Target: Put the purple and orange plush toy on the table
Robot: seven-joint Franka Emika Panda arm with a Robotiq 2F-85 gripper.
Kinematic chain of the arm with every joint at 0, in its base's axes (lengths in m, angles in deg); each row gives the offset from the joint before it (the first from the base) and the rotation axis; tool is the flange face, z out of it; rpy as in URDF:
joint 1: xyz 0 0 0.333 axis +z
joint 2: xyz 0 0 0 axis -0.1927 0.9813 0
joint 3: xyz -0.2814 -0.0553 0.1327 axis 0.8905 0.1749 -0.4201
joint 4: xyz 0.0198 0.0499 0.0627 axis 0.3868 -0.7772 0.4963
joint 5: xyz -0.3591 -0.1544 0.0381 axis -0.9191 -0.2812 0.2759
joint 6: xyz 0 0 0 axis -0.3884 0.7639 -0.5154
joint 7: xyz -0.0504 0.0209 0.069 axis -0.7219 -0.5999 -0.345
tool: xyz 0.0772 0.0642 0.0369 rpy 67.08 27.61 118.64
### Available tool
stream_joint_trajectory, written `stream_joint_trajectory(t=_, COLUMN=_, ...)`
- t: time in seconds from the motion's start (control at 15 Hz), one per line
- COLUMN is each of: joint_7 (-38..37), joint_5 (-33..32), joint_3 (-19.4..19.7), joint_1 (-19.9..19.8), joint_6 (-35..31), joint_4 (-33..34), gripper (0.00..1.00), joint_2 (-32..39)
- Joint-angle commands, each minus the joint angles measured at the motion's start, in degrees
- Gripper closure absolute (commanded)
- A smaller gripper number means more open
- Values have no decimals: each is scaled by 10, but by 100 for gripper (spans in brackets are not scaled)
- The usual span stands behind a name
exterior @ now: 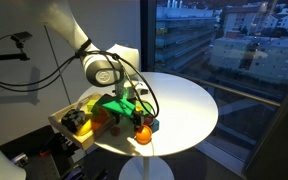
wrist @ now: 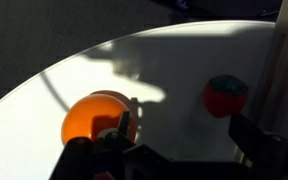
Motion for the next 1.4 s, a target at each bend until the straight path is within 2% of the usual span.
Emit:
stream_joint_trajectory(t=0.0, joint_7=9, joint_5=24, joint_3=-9, joint_1=-10, joint_6=28, joint_4=5, gripper=0, joint_2=-32)
stream_joint_trajectory(t=0.73, joint_7=13, joint_5=86, joint_3=-11, joint_1=9, joint_6=110, joint_4=29, gripper=0, joint_2=-82)
stream_joint_trajectory(t=1.33, joint_7=53, joint_5=126, joint_3=-12, joint_1=30, joint_6=127, joint_4=17, gripper=0, joint_2=-108)
